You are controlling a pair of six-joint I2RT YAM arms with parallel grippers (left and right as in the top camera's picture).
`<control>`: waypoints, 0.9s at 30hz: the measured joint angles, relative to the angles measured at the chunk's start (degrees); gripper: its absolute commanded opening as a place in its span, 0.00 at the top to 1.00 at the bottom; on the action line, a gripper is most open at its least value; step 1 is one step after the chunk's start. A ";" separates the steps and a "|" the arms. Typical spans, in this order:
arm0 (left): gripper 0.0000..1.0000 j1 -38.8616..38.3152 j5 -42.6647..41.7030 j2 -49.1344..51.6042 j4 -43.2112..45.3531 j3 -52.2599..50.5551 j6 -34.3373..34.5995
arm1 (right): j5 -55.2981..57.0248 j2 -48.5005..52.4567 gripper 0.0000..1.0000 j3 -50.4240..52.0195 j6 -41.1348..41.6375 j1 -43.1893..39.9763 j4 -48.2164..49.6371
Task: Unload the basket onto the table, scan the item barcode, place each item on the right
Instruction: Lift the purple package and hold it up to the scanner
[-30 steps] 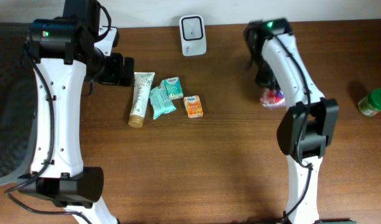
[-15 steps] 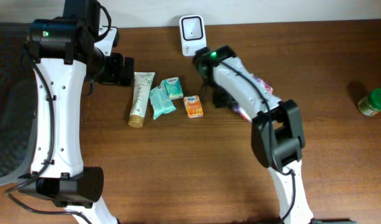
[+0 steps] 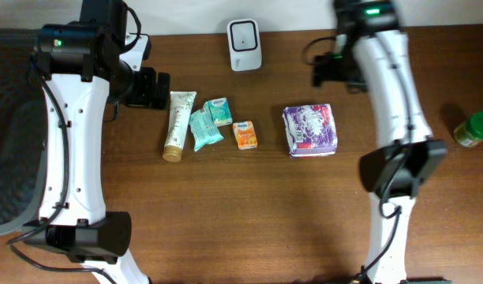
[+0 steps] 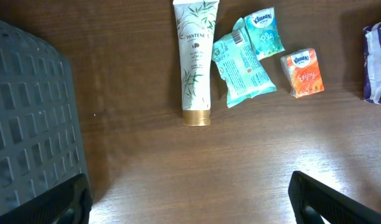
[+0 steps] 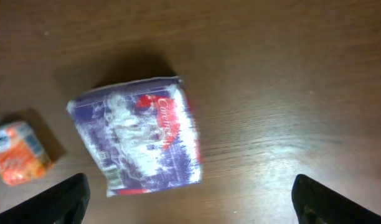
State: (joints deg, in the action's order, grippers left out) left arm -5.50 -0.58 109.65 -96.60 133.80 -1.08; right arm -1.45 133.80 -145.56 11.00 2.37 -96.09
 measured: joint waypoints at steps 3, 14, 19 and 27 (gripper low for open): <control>0.01 0.00 -0.02 0.00 0.00 0.00 0.00 | -14.08 0.24 0.01 5.46 -9.42 -8.17 1.90; 0.01 0.00 0.00 0.00 0.07 0.00 0.00 | -41.00 2.08 0.79 41.20 -21.51 -12.76 26.75; 0.01 0.00 0.00 0.00 0.09 0.00 0.00 | -46.77 2.08 0.96 43.54 -21.75 -12.66 28.89; 0.01 0.00 0.00 0.00 0.04 0.00 0.00 | -63.60 2.40 0.96 22.16 -19.47 -8.74 21.59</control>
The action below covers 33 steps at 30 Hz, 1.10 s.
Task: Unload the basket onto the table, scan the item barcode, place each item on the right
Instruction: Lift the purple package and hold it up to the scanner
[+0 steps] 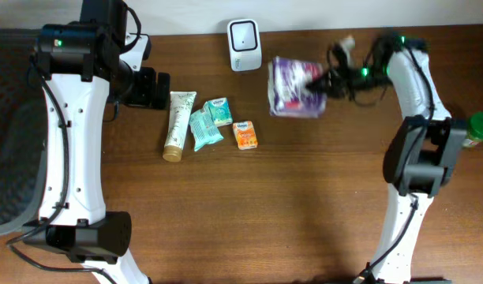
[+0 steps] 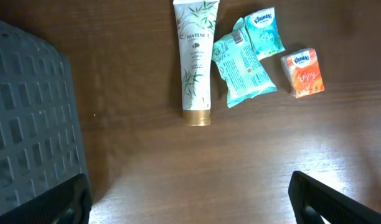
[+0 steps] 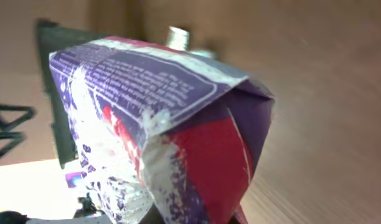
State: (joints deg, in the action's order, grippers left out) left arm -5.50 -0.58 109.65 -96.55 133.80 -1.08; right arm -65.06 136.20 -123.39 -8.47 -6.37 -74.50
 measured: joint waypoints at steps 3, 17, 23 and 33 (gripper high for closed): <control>0.01 0.00 0.00 0.00 0.02 0.00 0.00 | 2.10 -0.22 0.96 -15.74 6.86 4.98 3.43; 0.01 0.00 0.02 0.00 -0.02 0.00 0.00 | 36.89 -0.50 0.96 -36.00 21.77 18.25 5.64; 0.01 0.00 0.00 0.00 -0.04 0.00 0.00 | 37.03 -0.50 0.96 -36.00 21.77 18.25 2.78; 0.01 0.00 0.00 0.00 -0.07 0.00 0.00 | 75.56 -0.48 0.96 -35.87 28.22 18.25 -20.65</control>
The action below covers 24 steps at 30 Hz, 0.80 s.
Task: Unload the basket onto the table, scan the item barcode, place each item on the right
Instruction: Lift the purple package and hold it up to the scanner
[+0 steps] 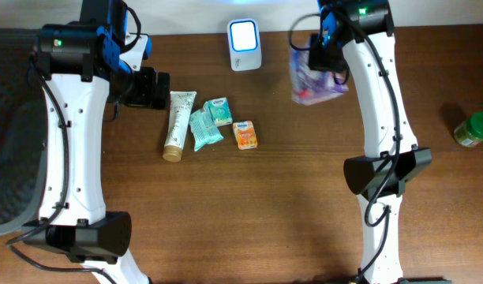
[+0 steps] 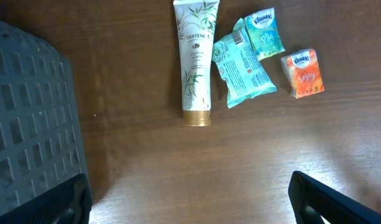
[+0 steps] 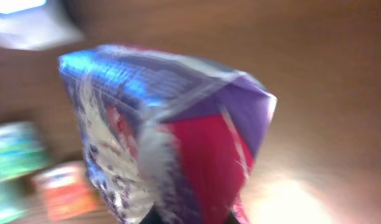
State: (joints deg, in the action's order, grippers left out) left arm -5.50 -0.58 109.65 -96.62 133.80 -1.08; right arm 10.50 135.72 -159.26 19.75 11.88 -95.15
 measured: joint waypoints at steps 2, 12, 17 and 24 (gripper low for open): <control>0.01 0.00 0.00 0.00 0.07 0.00 0.00 | 11.39 0.04 0.96 5.81 4.79 -0.09 -1.62; 0.01 0.00 0.02 0.00 0.09 0.00 0.00 | 22.73 1.64 0.48 31.36 15.76 1.07 3.23; 0.01 0.00 0.00 0.00 0.11 0.00 0.00 | 8.31 1.62 0.16 30.77 8.17 8.46 11.80; 0.01 0.00 0.00 0.00 0.09 0.00 0.00 | 1.99 1.99 0.02 11.13 3.80 10.08 2.64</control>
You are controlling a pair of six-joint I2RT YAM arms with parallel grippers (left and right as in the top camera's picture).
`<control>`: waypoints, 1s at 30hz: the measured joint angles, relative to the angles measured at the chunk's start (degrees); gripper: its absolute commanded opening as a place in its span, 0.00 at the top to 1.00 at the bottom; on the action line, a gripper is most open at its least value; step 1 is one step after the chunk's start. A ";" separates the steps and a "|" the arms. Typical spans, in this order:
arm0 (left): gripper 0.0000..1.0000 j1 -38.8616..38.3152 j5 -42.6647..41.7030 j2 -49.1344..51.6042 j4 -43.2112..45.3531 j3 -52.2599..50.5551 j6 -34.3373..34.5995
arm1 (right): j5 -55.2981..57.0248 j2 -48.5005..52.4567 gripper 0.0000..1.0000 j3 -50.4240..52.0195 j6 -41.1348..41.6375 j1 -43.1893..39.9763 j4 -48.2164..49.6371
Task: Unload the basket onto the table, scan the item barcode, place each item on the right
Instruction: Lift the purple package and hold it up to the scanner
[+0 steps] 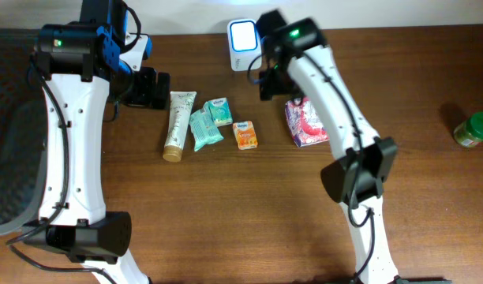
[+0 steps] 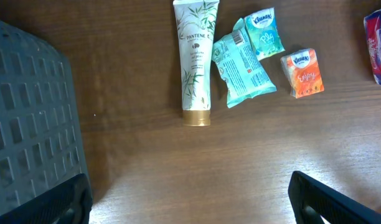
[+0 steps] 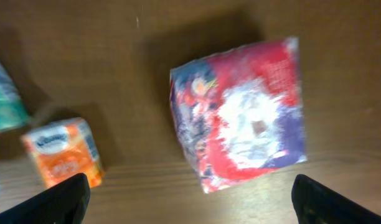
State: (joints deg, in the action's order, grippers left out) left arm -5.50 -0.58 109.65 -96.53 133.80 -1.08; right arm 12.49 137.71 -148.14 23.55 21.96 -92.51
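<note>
The purple and red tissue packet (image 1: 308, 122) lies flat on the table, red side up, and also shows as packet (image 3: 240, 130) and at the frame edge as packet (image 2: 378, 46). The white scanner (image 1: 244, 35) stands at the back edge, its face lit. My right gripper (image 1: 267, 79) hangs open above the table, between the scanner and the packet; in its own view the right gripper (image 3: 190, 208) holds nothing. My left gripper (image 1: 147, 88) stays at the far left, and the left gripper (image 2: 190, 205) is open and empty.
A white tube (image 2: 195, 62), a teal pack (image 2: 243, 68), a small Kleenex pack (image 2: 265, 34) and an orange pack (image 2: 305, 73) lie in a row left of the packet. A grey basket (image 2: 28, 124) sits at the left. A green-lidded jar (image 1: 472, 128) stands far right.
My right gripper held the packet in the air just right of the lit scanner. Now the packet lies on the table red side up, and the gripper is open, up and to its left.
The packet first lay purple side up at mid table with my right gripper open over it. Then the gripper held it up beside the scanner, whose face was then lit. Now it lies back on the table, turned over. The left arm never moved.
</note>
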 measured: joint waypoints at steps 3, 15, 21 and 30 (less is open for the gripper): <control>0.01 0.00 0.00 0.00 -0.04 0.00 0.00 | -1.97 -0.50 0.01 -6.71 -2.75 -5.42 -4.44; 0.01 0.00 0.02 0.00 -0.04 0.00 0.00 | -46.05 -0.44 0.39 31.28 -36.06 -31.98 9.92; 0.01 0.00 0.00 0.00 -0.02 0.00 0.00 | -50.84 -0.55 0.96 38.86 -33.73 -30.69 16.04; 0.01 0.00 0.02 0.00 0.04 0.00 0.00 | -66.01 -0.50 0.96 21.33 -8.59 -20.02 46.73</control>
State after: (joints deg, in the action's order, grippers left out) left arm -5.50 -0.56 109.65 -96.49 133.80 -1.08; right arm -53.52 137.21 -126.80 14.96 1.93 -45.78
